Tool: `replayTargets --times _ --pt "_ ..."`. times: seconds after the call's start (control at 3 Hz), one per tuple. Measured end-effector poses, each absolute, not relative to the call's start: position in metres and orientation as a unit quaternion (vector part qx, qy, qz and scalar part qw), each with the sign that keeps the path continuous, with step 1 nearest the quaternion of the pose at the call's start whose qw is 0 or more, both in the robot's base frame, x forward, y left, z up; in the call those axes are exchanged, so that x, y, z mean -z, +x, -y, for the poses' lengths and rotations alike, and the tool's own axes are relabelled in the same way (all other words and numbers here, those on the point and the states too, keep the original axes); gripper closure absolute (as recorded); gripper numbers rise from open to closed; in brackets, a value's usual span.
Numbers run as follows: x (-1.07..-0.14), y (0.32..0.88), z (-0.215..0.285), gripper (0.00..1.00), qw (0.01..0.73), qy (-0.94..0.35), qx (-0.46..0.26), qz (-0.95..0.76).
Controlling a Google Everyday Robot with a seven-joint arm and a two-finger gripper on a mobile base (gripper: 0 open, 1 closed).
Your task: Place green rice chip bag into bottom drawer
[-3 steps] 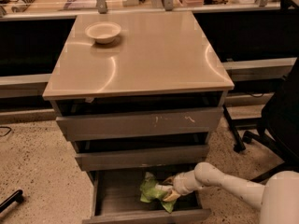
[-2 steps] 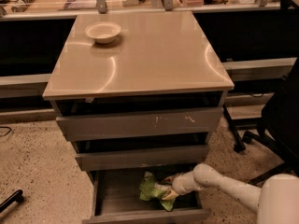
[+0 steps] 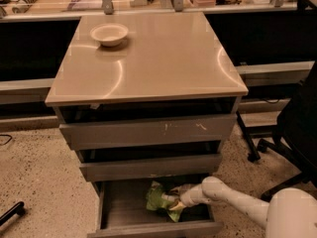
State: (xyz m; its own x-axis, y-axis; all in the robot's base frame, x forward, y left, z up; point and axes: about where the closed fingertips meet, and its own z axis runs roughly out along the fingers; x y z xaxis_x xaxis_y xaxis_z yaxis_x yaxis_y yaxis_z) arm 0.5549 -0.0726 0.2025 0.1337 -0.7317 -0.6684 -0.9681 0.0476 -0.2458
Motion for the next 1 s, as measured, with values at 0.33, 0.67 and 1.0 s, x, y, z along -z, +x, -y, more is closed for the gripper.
replayTargets --times 0.33,0.67,1.0 --pt "-0.185 0.561 0.071 1.0 0.341 -0.668 -0.173 -0.639" --pt "-0.169 0.566 0.07 1.0 0.332 -0.669 -0.174 -0.642" --pt "-0.169 0.567 0.07 0.81 0.332 -0.669 -0.174 -0.642"
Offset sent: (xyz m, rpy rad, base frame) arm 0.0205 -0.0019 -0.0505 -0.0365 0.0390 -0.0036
